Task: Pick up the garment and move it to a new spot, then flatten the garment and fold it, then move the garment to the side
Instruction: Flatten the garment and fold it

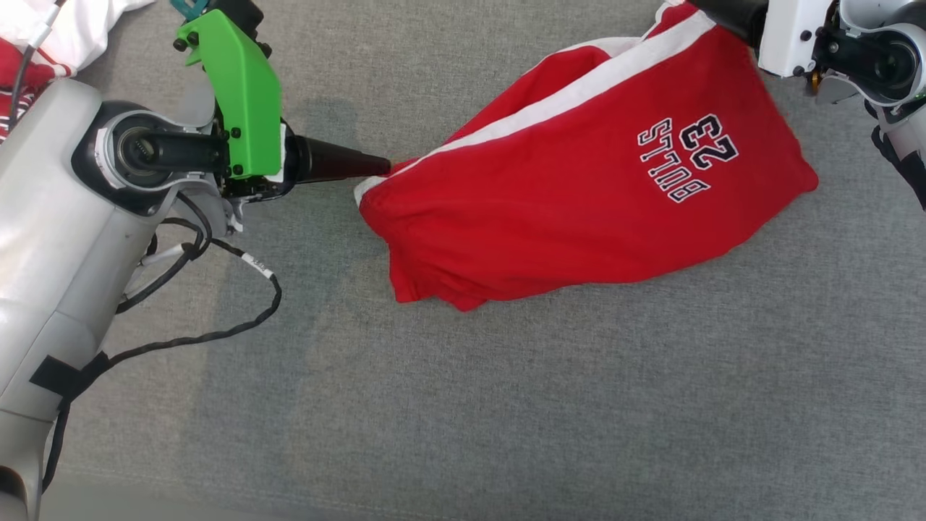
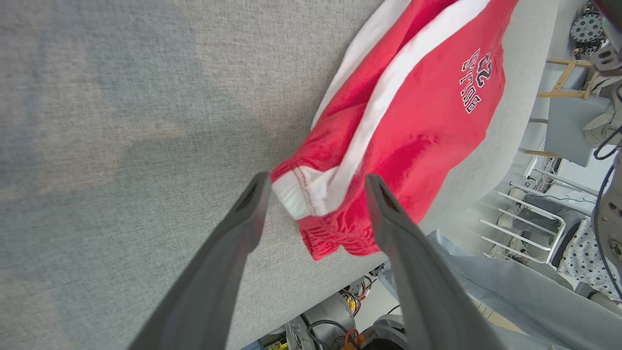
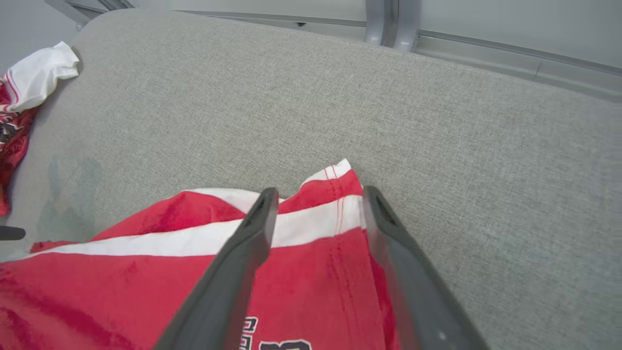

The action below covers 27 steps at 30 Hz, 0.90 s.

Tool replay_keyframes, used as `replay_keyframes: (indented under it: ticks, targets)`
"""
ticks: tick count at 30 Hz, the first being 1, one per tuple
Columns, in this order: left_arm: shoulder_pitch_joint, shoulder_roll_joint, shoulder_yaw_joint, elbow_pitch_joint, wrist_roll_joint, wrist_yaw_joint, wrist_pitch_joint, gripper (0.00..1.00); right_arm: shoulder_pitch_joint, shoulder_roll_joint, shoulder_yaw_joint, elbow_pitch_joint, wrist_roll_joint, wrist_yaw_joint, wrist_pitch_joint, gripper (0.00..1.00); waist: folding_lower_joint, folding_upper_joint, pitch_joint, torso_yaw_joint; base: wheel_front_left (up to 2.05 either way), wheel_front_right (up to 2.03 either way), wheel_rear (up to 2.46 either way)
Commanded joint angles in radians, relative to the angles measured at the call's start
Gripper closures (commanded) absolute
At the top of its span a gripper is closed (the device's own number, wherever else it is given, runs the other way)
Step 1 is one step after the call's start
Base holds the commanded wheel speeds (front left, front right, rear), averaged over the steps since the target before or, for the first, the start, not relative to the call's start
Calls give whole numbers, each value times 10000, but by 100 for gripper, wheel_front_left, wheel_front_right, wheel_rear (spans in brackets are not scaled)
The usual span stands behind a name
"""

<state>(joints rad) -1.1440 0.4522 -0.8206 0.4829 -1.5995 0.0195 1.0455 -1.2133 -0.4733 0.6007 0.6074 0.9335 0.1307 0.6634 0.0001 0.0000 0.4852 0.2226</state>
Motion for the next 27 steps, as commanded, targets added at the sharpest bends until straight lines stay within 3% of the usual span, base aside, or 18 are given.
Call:
replay_keyframes:
  ticks: [1,7,13,17,19,27]
  targets:
    - [-161,35,49,91,90,-111,-80,0,-26,-50,67,62,124,1,-284,0,-1,0,-165,-23,0,0,0]
    - [-86,346,-111,186,846,-723,-756,0,460,-226,356,-194,328,1,-2052,0,-1,0,-968,-117,0,0,0]
    - [424,571,161,-220,2157,-1260,-3513,0,1282,-517,546,-236,341,1,-4258,0,-1,0,-1626,-126,0,0,0]
    - [1011,792,339,-761,3279,-1326,-5848,0,1908,-724,579,9,660,1,-5051,0,-1,0,-1803,-4,0,0,0]
    - [1512,848,414,-1111,3749,-1268,-6979,0,2178,-797,609,185,845,1,-5282,0,-1,0,-1833,88,0,0,0]
    - [3717,872,988,-2456,5436,-65,-11529,0,3061,-1017,807,1089,1587,1,-5408,0,-1,0,-1746,639,0,0,0]
